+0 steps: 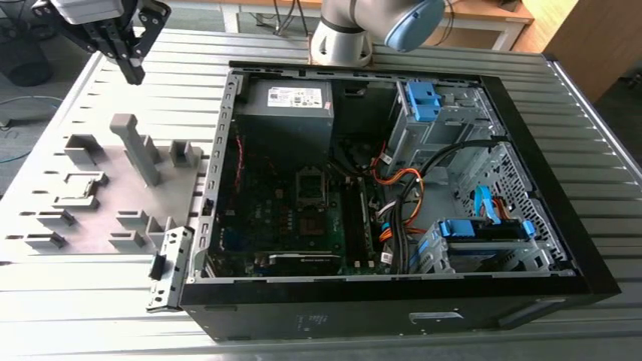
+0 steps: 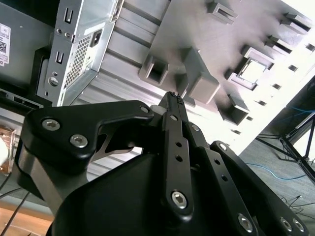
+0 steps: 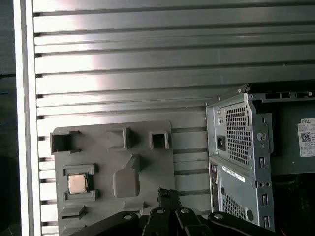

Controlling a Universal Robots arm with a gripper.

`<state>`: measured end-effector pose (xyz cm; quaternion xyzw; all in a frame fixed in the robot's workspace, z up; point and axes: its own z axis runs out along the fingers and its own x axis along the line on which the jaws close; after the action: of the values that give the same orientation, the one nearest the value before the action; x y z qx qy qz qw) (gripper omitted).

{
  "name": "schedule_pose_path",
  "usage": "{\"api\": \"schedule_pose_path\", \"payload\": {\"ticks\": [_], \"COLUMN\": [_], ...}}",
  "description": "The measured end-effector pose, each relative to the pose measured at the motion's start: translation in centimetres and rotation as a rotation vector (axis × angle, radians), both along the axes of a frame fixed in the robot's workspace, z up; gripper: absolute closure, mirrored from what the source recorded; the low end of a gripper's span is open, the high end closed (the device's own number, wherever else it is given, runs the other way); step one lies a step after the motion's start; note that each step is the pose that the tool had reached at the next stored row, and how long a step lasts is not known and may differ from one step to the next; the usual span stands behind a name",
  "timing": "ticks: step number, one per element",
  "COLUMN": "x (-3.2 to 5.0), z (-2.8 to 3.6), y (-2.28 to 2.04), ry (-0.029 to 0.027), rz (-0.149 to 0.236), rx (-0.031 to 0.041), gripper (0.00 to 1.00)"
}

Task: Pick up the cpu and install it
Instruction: 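Reach for the cpu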

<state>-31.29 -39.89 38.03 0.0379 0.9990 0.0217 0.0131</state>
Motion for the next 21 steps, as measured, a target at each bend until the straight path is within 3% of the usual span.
{"api": "schedule_pose_path", "payload": {"ticks": [21], "x": [-3.9], "z": [-0.91], "y": [0.0], "ry": [0.0001], "rz": [0.0], "rx": [-0.0002], "gripper": [0.89]}}
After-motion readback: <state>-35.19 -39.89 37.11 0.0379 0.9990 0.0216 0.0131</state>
